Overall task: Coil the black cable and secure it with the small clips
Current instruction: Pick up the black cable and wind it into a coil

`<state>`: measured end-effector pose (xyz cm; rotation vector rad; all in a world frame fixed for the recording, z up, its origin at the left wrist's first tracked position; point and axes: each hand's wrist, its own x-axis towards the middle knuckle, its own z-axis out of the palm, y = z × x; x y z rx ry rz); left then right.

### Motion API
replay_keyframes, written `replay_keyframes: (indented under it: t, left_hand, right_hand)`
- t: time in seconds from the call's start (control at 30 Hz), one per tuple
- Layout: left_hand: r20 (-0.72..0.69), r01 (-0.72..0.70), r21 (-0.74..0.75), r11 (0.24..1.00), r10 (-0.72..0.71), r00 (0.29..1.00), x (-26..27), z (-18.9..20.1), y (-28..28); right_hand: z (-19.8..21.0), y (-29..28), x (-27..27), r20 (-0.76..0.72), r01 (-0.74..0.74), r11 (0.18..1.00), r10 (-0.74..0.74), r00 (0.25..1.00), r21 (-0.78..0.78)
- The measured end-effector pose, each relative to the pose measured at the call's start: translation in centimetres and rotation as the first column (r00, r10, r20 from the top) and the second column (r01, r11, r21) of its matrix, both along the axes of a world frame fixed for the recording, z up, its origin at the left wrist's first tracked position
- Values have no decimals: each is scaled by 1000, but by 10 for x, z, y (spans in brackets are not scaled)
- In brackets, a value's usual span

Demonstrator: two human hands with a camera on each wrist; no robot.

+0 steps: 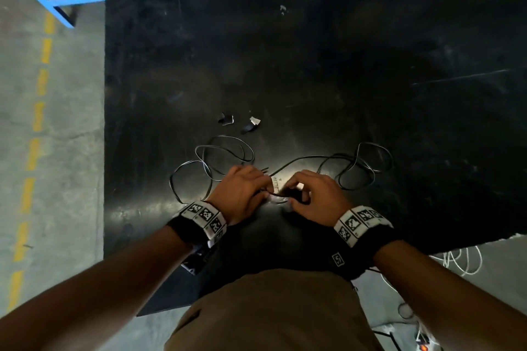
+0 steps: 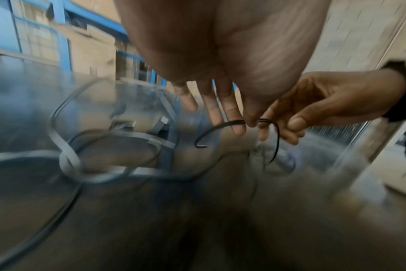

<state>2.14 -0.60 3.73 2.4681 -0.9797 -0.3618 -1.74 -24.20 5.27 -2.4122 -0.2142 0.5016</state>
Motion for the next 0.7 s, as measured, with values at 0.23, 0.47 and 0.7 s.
replay_keyframes:
  t: [0.23, 0.47, 0.7]
  left_hand:
    - [-101, -122, -283, 951, 97, 990, 10, 67, -6]
    - [-664, -310, -361, 879, -9, 748, 18, 105, 10]
    - [-869, -536, -468, 702, -255, 425, 23, 148, 12]
  right_hand:
    - [48, 1, 21, 187, 46, 990, -71, 980, 137]
    - [97, -19, 35, 265, 114, 942, -203, 942, 317]
    - [109, -9, 56, 291, 149, 886, -296, 910, 438]
